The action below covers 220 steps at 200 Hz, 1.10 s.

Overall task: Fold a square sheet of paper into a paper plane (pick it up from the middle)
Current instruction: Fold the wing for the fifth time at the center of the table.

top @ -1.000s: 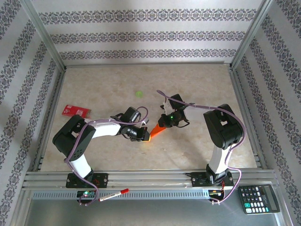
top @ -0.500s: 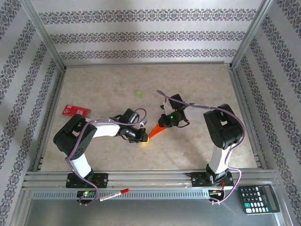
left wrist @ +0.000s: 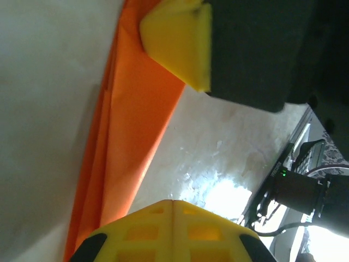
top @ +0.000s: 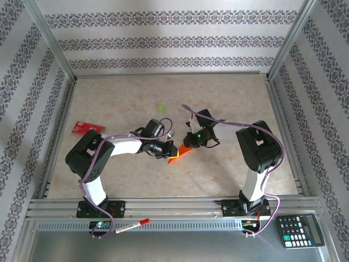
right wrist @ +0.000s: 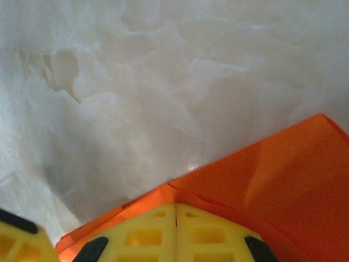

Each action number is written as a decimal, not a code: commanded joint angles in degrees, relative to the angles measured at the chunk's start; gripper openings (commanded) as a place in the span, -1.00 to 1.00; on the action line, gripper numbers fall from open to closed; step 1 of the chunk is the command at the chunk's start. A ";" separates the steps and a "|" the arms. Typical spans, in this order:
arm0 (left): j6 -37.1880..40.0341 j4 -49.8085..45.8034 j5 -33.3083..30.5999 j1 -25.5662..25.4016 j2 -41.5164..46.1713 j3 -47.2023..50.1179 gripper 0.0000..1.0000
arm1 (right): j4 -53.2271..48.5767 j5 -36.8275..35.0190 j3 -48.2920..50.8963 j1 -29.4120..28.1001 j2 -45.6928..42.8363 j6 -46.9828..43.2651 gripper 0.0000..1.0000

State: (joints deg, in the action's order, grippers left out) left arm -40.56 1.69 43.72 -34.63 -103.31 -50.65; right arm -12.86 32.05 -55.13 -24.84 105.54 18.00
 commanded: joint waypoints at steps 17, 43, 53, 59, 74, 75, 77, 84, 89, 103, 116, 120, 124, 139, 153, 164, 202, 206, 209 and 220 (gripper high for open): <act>3.36 -3.16 -2.64 0.81 -3.60 -1.56 -1.00 | -4.39 -5.67 0.80 0.85 2.99 -1.21 -0.97; 4.65 -4.87 -4.07 0.88 -3.74 -0.63 -1.00 | -4.39 -3.41 -0.96 0.67 1.03 -0.63 -0.93; 5.42 -6.28 -5.08 0.88 -3.91 -0.29 -1.00 | -4.25 -1.68 -1.76 0.59 -0.41 -0.06 -0.91; 5.60 -6.35 -5.44 0.93 -4.00 -0.02 -1.00 | -4.20 -0.72 -2.05 0.45 -1.52 0.37 -0.89; 5.32 -6.11 -5.50 1.10 -4.44 0.82 -1.00 | -3.31 0.99 -1.71 -0.41 -4.78 2.24 -0.84; 5.27 -6.06 -5.49 1.12 -4.44 0.87 -1.00 | -3.22 1.08 -1.48 -0.48 -4.78 2.40 -0.83; 5.17 -5.97 -5.49 1.14 -4.53 0.96 -1.00 | -2.94 1.26 -1.12 -0.58 -5.31 2.77 -0.82; 4.98 -5.85 -5.55 1.15 -4.57 1.28 -1.00 | -1.86 1.64 0.09 -1.13 -6.89 4.16 -0.81; 4.87 -5.52 -5.64 1.18 -4.58 1.60 -1.00 | -0.98 1.73 1.14 -1.49 -7.95 5.17 -0.80; 4.24 -4.54 -5.62 1.20 -4.53 2.46 -1.00 | 1.10 1.61 4.17 -2.50 -10.27 8.02 -0.80; 3.98 -4.40 -5.67 1.23 -4.75 2.66 -1.00 | 3.72 1.03 7.39 -3.53 -12.24 10.98 -0.80; 3.92 -4.39 -5.64 1.19 -4.74 2.75 -1.00 | 4.23 0.64 8.22 -3.85 -12.68 11.75 -0.81; 3.84 -4.33 -5.71 1.23 -4.85 2.82 -1.00 | 4.93 0.29 8.99 -4.18 -13.18 12.39 -0.81; 3.43 -3.71 -5.54 1.23 -4.85 3.26 -1.00 | 7.68 -0.63 11.31 -5.42 -14.06 14.70 -0.84; 3.38 -3.64 -5.49 1.23 -4.82 3.26 -1.00 | 10.28 -0.59 12.23 -6.21 -13.61 16.12 -0.86; 3.39 -3.80 -5.57 1.23 -4.84 3.36 -1.00 | 11.76 -0.38 12.17 -6.51 -12.26 16.81 -0.87; 3.94 -4.34 -5.82 1.22 -5.06 3.52 -1.00 | 12.63 -0.93 11.06 -6.91 -8.27 16.40 -0.90; 4.12 -4.54 -5.84 1.23 -5.16 3.51 -1.00 | 12.48 -0.95 11.02 -6.70 -7.89 16.21 -0.90; 4.25 -4.71 -5.91 1.23 -5.18 3.52 -1.00 | 12.35 -0.88 10.94 -6.44 -7.52 15.98 -0.91; 4.58 -5.31 -6.21 1.31 -5.33 3.46 -1.00 | 11.97 -0.91 11.01 -5.49 -6.60 15.17 -0.91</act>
State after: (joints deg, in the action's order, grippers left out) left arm -37.34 3.05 42.44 -34.11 -106.39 -49.82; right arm -1.89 32.05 -43.35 -31.33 96.64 33.52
